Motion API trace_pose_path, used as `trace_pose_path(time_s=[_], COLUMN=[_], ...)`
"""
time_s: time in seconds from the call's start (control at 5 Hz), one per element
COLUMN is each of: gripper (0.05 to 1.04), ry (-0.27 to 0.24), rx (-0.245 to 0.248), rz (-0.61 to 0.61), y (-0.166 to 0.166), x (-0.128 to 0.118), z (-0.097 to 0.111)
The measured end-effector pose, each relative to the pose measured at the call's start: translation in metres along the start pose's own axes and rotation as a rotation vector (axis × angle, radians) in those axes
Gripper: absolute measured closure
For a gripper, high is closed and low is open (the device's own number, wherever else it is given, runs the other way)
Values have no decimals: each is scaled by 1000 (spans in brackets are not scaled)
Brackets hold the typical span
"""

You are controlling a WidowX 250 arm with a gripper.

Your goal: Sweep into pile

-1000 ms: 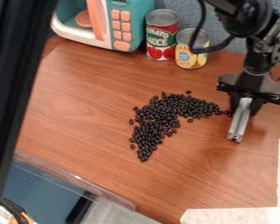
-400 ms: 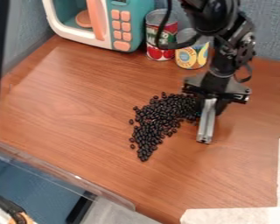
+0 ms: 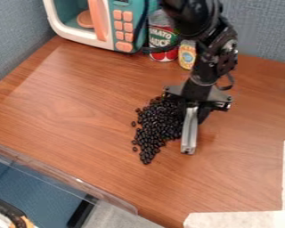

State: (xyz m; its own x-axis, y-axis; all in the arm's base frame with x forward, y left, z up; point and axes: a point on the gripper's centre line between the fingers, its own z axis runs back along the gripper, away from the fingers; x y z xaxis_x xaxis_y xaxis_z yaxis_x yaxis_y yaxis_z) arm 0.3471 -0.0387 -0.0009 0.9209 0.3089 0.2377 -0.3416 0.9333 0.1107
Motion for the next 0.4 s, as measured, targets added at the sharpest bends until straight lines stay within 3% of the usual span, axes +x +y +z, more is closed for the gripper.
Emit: trace_pose_path(time_s=[0.4], gripper=[706], ry=[10], rx=[21], rz=[39], y=[17], x=[-12], z=[3])
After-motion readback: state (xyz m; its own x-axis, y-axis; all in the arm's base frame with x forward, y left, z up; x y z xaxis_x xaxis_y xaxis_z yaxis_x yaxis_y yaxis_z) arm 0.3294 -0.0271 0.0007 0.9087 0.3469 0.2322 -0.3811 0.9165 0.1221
